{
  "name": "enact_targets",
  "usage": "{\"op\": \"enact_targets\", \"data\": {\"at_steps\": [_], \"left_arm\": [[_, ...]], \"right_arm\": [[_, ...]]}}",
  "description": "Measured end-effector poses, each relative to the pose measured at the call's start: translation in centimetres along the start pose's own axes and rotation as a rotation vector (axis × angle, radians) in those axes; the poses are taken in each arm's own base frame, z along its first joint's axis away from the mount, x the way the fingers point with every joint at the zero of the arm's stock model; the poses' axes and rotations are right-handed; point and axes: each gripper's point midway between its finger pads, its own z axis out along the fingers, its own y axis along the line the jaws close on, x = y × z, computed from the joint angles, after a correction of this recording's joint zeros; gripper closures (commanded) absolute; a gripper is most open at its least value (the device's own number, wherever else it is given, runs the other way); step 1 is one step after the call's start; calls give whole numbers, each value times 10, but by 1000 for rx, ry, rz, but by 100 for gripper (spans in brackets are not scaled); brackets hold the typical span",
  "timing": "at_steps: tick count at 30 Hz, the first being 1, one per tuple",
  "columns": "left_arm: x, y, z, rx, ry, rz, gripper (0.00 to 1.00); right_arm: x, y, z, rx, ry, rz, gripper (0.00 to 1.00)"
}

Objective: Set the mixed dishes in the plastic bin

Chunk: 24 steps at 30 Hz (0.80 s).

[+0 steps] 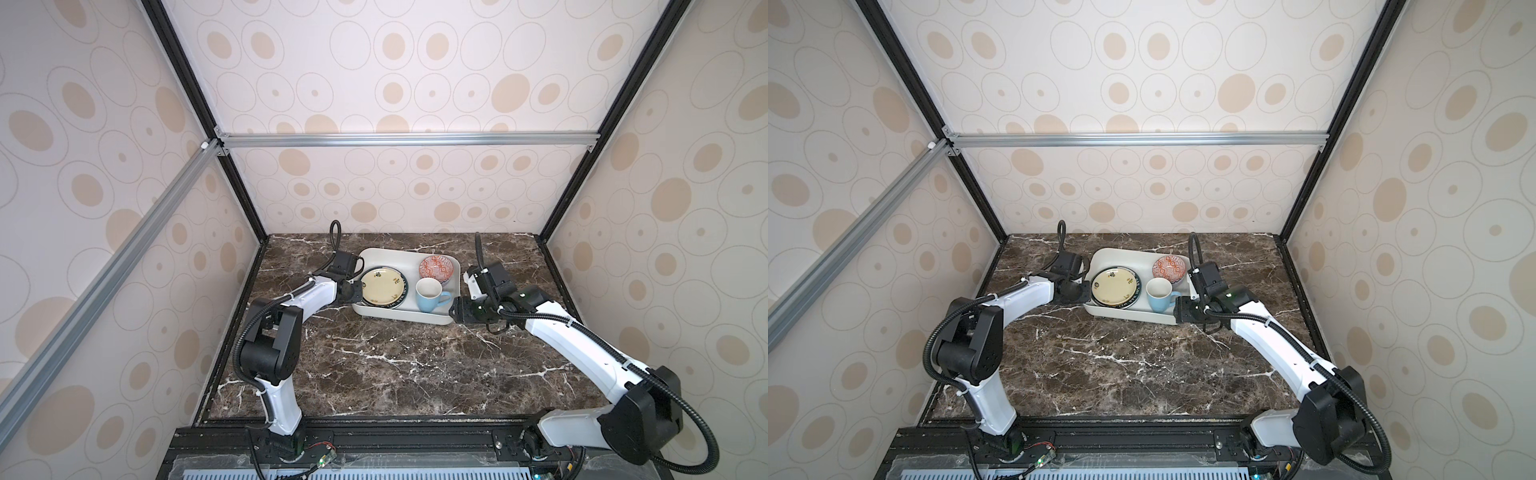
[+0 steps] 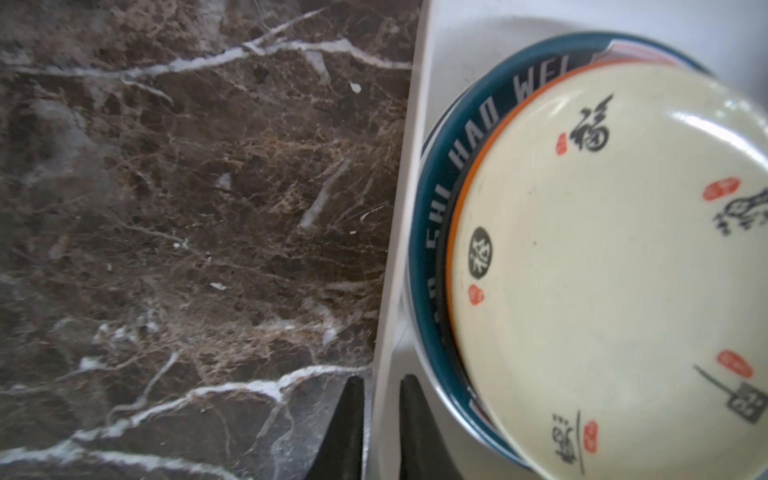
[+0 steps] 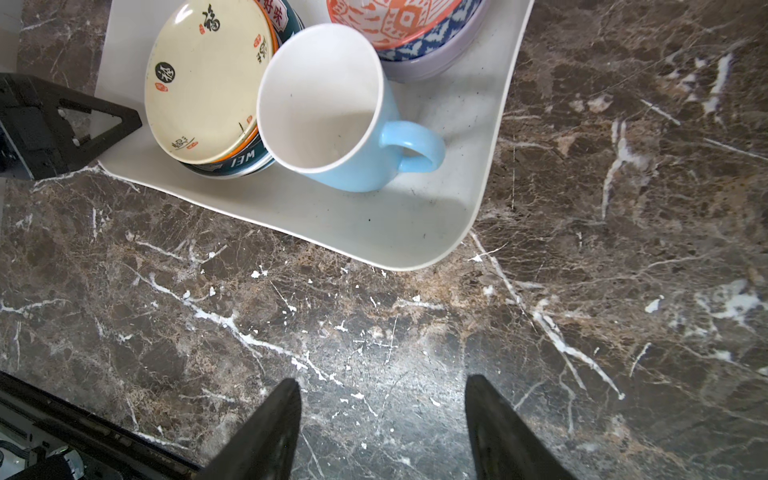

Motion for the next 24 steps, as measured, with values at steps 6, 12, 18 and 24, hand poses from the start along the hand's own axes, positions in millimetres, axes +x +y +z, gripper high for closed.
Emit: {"op": "enact_targets", "data": {"at_steps": [6,12,18,24], "left_arm": [[0,4,-1,-11,-19,-2,100],[4,12,-5,-16,-33,-11,100],[15,33,-12,-53,-2,-24,98],[17,37,-15,-51,12,-23,93]], "right_arm": [[1,-2,5,12,12,1,35],[0,-2,8,14,22,2,35],[-1,-1,8,13,22,-1,35],[0,-1,8,15,23,-6,35]]}}
